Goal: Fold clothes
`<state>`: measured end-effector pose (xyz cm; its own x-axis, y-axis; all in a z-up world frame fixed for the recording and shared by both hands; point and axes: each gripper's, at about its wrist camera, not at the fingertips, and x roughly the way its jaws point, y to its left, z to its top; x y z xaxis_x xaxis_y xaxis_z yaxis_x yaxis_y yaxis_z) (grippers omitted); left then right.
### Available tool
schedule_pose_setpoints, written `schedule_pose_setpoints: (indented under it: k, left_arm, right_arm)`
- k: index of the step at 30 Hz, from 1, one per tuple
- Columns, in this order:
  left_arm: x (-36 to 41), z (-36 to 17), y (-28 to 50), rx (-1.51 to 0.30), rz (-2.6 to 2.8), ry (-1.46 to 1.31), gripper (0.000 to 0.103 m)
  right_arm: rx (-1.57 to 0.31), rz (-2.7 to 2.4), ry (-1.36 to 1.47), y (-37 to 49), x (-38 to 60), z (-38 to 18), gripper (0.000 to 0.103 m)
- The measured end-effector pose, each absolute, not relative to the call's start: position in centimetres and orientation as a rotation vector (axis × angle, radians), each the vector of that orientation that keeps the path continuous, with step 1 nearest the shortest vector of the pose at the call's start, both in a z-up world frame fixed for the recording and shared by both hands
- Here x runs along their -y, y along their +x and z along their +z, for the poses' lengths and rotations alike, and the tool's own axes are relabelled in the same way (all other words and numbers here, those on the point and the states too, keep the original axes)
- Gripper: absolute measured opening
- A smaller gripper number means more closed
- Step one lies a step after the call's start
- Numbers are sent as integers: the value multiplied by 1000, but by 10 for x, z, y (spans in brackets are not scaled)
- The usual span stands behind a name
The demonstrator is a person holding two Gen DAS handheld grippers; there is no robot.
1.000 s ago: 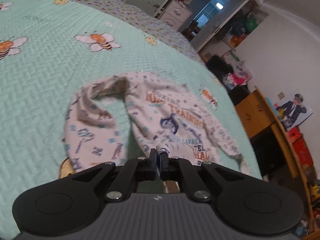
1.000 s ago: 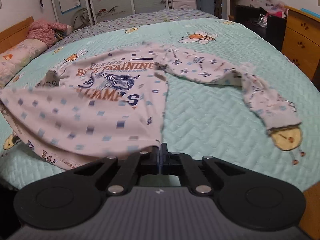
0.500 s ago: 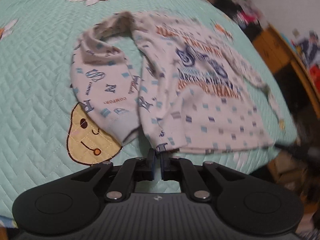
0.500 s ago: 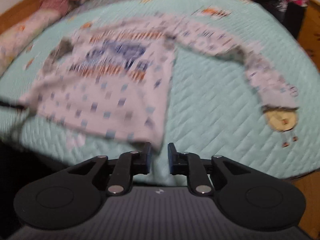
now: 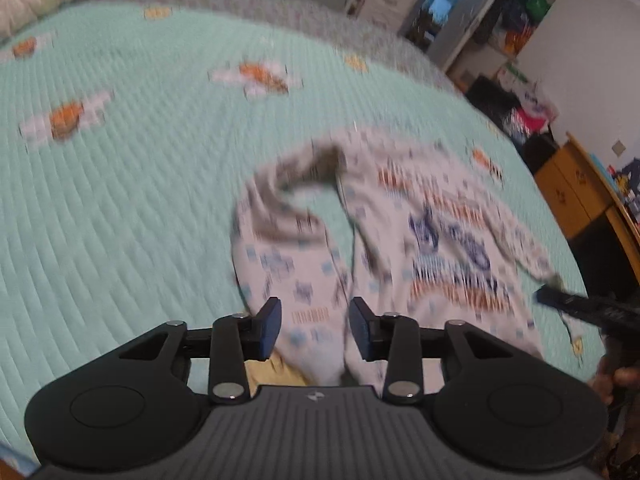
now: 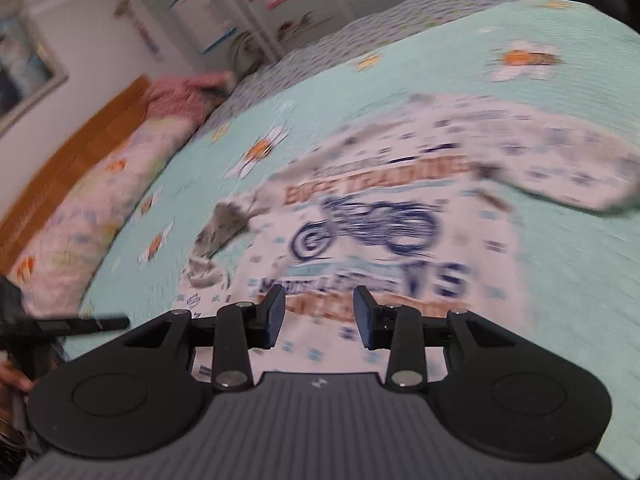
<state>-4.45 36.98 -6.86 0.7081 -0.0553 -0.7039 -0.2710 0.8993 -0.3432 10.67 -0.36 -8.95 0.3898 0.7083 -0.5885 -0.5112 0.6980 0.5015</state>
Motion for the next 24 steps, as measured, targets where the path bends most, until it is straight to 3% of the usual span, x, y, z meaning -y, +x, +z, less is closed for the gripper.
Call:
schedule_pose_setpoints:
  k: [2, 6, 10, 18, 20, 22, 24]
  left_arm:
    - [-376, -67, -35, -755, 188, -427, 53]
    - [-379, -79, -5, -788, 263, -369, 53]
    - [-367, -94, 27, -832, 270, -238, 55]
    - [-360, -104, 69, -841, 293, -162, 59]
    - [-360, -106, 77, -845, 306, -156, 59]
    - [-361, -109, 85, -856, 332, -140, 59]
    - [-359, -111, 95, -869, 364, -114, 59]
  right_arm:
    - [-867, 817, 223, 115, -25, -89, 40]
    - [-809, 838, 94, 126, -80, -83, 40]
    - [-769, 816, -3, 148, -117, -87, 51]
    - [-844, 769, 27, 188, -119, -155, 51]
    - [-732, 851, 3, 177, -111, -165, 56]
    - [-650, 925, -25, 165, -106, -173, 77]
    - [-648, 950, -26, 163, -108, -172, 80]
